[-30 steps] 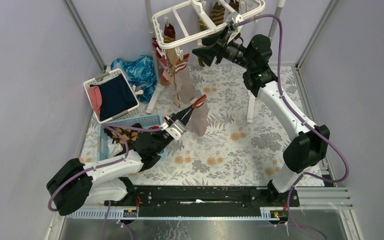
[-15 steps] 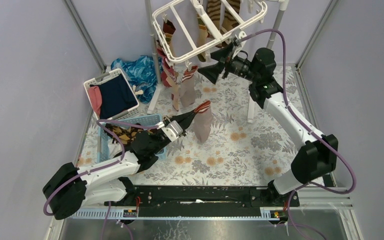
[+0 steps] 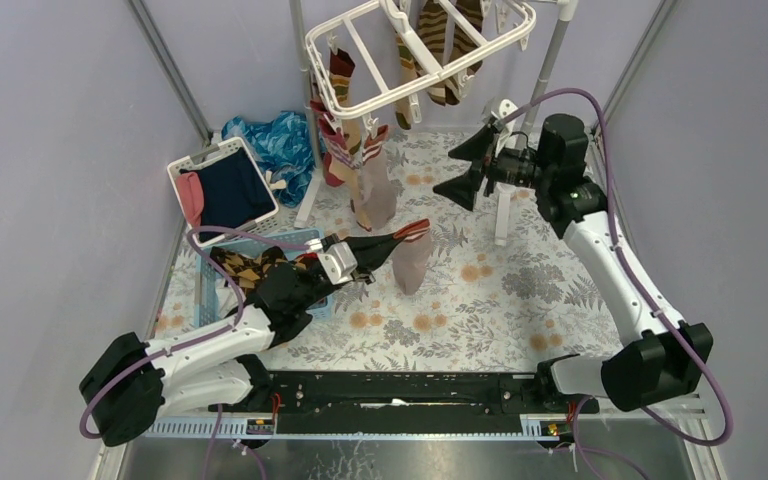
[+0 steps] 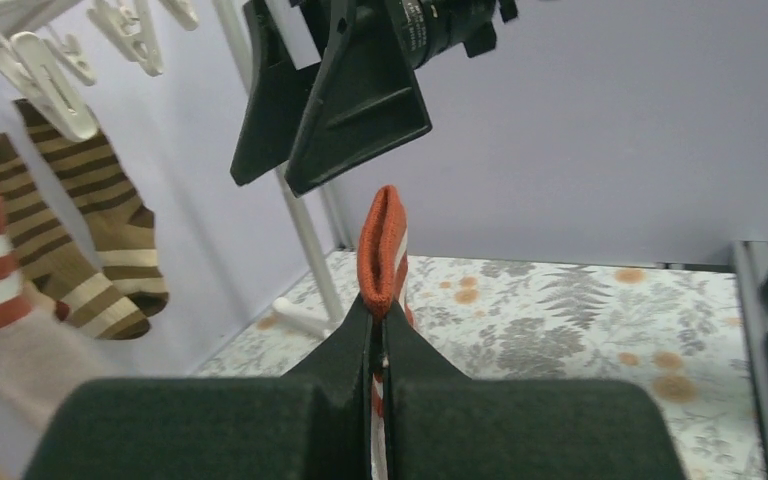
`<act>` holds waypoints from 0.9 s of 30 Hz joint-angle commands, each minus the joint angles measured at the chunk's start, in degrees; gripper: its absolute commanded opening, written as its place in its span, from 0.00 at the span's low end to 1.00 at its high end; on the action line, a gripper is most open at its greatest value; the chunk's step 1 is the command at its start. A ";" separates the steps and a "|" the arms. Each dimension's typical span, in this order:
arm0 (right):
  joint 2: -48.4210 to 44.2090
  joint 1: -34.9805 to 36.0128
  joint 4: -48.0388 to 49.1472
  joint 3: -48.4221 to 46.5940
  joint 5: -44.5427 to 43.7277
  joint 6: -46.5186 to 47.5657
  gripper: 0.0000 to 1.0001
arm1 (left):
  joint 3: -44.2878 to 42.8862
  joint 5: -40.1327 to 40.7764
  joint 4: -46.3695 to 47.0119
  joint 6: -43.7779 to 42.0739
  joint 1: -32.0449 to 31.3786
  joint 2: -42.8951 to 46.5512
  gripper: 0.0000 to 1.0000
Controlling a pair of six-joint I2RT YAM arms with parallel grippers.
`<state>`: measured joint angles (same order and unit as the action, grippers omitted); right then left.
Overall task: Clip the socks to the hanger
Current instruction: Open the clamp at the hanger.
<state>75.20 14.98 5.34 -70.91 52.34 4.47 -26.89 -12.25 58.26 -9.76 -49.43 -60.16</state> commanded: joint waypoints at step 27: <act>-10.57 -2.07 -54.46 7.82 32.96 58.64 0.95 | -1.04 -12.89 -3.61 18.09 1.01 0.57 0.00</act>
<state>64.53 13.02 -53.21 -64.18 78.83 65.39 -26.87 -24.10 49.63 4.62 -48.95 -58.78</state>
